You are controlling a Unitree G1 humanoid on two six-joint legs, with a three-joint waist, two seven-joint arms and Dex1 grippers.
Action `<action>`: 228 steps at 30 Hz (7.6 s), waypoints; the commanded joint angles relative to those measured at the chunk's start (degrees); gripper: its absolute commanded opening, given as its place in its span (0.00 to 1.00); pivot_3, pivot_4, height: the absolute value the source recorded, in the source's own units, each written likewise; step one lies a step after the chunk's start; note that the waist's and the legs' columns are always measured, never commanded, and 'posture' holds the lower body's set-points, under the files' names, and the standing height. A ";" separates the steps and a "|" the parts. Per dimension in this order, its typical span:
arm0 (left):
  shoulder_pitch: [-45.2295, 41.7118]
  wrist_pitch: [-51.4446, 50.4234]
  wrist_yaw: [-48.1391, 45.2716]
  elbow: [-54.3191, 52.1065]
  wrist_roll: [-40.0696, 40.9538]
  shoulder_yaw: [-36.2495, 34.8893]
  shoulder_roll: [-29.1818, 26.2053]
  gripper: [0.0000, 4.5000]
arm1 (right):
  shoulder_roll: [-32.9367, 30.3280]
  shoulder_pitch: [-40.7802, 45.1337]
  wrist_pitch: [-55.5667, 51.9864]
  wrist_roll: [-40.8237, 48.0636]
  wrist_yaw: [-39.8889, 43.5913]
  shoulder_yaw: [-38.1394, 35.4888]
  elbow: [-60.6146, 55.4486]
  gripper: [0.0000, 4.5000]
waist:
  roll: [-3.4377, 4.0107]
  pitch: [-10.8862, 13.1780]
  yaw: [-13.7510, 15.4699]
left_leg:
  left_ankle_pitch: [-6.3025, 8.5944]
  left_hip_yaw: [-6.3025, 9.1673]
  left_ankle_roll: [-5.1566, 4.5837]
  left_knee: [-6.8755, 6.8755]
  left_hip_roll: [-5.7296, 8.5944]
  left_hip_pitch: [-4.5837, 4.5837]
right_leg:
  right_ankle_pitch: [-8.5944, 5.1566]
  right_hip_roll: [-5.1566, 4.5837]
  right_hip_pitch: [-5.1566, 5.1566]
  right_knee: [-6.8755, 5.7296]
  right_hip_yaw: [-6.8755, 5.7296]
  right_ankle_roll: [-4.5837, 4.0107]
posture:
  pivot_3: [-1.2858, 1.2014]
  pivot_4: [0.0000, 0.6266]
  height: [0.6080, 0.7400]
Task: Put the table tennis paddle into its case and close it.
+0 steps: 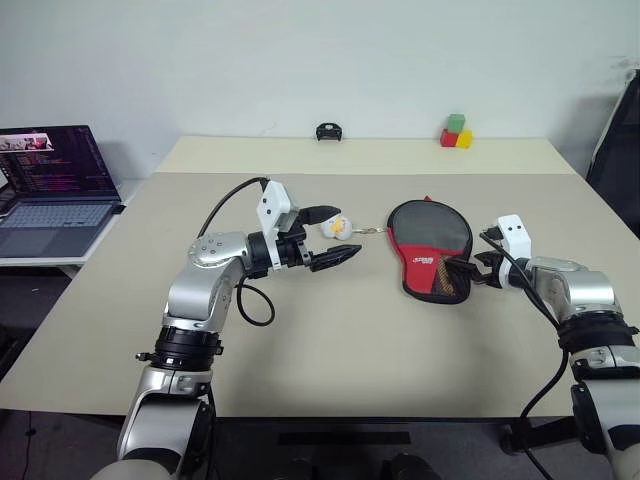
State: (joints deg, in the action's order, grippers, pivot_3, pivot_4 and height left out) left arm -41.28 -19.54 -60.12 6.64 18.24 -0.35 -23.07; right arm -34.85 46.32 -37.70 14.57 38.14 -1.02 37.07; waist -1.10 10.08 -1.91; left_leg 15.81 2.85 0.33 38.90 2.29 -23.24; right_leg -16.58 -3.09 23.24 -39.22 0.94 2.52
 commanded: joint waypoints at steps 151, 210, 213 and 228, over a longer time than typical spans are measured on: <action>-18.94 7.07 11.64 50.52 -14.41 8.88 3.04 1.00 | 19.97 -21.24 -8.08 2.97 -12.28 10.65 -45.18 1.00 | -0.13 -0.03 0.14 | 0.05 0.19 -0.08 -0.73 0.06 0.70 | -0.01 0.02 -0.48 0.26 -0.20 -0.06 | 0.52 0.24 1.00; -33.92 21.17 28.68 70.92 -30.86 8.03 15.64 0.02 | 16.87 -35.37 -17.32 -0.90 -11.21 16.80 -47.52 1.00 | -1.09 -1.14 0.28 | 0.08 0.53 -0.14 -0.20 0.06 1.54 | 0.03 0.14 -1.64 0.16 -0.57 0.07 | 0.52 0.24 1.00; -34.75 21.63 31.42 71.27 -31.38 7.59 16.55 0.02 | 17.07 -36.67 -18.62 -0.70 -11.86 16.90 -49.52 1.00 | -1.08 -1.30 0.32 | 0.09 0.55 -0.14 -0.21 0.06 1.52 | 0.03 0.13 -1.64 0.22 -0.58 0.07 | 0.52 0.24 1.00; -38.63 24.17 40.87 72.08 -37.52 9.39 24.45 0.02 | 20.49 -42.61 -22.92 -0.03 -17.17 16.77 -57.24 1.00 | -1.10 -1.35 0.47 | 0.10 0.61 -0.14 -0.25 0.07 1.50 | 0.01 0.07 -1.67 0.29 -0.67 0.10 | 0.52 0.24 1.00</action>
State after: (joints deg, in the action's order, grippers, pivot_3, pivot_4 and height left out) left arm -75.97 2.02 -20.56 80.48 -18.63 8.76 0.57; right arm -14.41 8.68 -53.04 13.15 21.00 12.38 -25.22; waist -2.20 8.73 -1.44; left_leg 15.91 3.45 0.19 38.64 2.35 -21.74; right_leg -16.57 -3.02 21.57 -38.94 0.27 2.63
